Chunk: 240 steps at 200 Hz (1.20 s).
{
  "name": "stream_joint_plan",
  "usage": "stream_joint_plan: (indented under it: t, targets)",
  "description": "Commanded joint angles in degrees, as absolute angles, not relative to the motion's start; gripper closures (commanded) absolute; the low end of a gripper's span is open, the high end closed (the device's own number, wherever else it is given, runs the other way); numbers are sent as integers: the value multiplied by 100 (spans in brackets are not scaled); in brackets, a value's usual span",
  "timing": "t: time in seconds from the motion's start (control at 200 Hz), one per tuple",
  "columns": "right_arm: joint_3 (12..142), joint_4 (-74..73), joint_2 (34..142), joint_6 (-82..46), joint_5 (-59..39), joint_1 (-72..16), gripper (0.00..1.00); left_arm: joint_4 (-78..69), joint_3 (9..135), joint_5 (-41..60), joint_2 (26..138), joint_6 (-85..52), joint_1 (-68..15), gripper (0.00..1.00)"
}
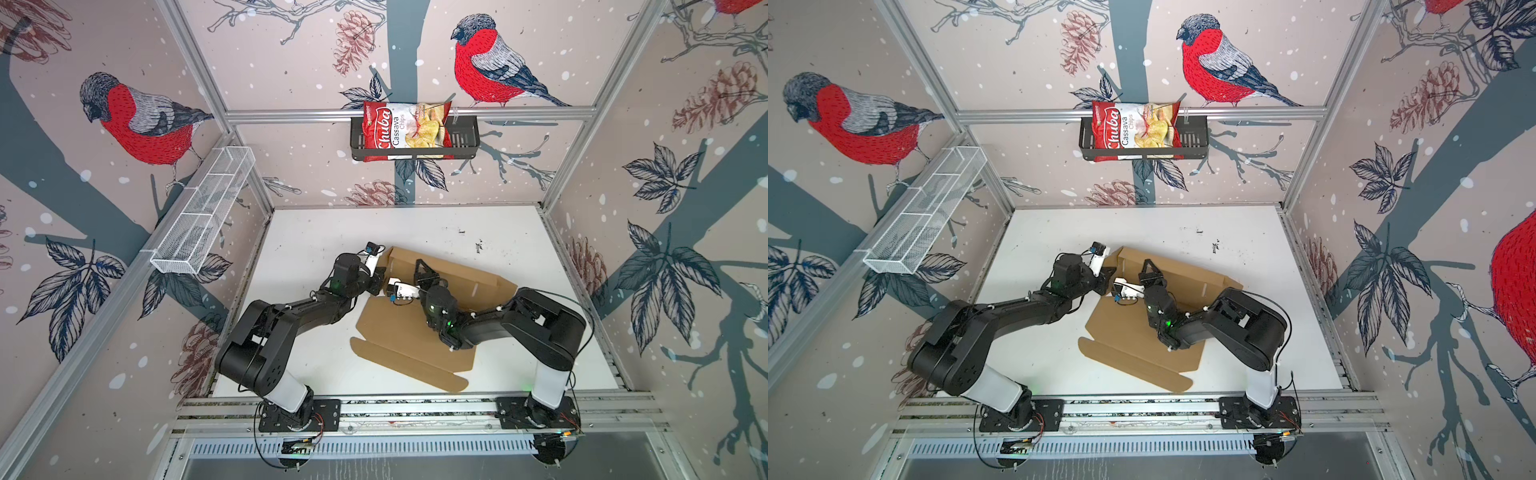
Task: Fold the paper box
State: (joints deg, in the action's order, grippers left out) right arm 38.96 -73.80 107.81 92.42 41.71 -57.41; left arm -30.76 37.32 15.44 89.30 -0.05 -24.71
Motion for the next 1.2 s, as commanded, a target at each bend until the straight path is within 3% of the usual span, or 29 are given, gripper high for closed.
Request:
stream_joint_plan:
  t: [0.0, 0.19, 0.37, 0.856, 1.101, 1.196]
  targets:
    - [3676, -8281, 11015, 9528, 4043, -5831, 100, -3074, 3661, 1548, 8903, 115, -2531, 94]
    - [3500, -8538, 11003, 9502, 4061, -5983, 100, -3001, 3560, 1442, 8934, 181, -2596, 92]
    - [3284, -8539, 10986, 9446, 4163, -6097, 100, -2473, 3730, 1503, 8804, -96, -2593, 79]
    - [3138, -8298, 10757, 9387, 4097, -6132, 100, 149, 4950, 3629, 8719, 1291, -1729, 40]
    - [3138, -8236, 10744, 9355, 4052, -6117, 100, 619, 5654, 4436, 8978, 1415, -1047, 27]
    - [3120, -8202, 10723, 9330, 4043, -6104, 100, 491, 5679, 4721, 8791, 1317, -800, 27]
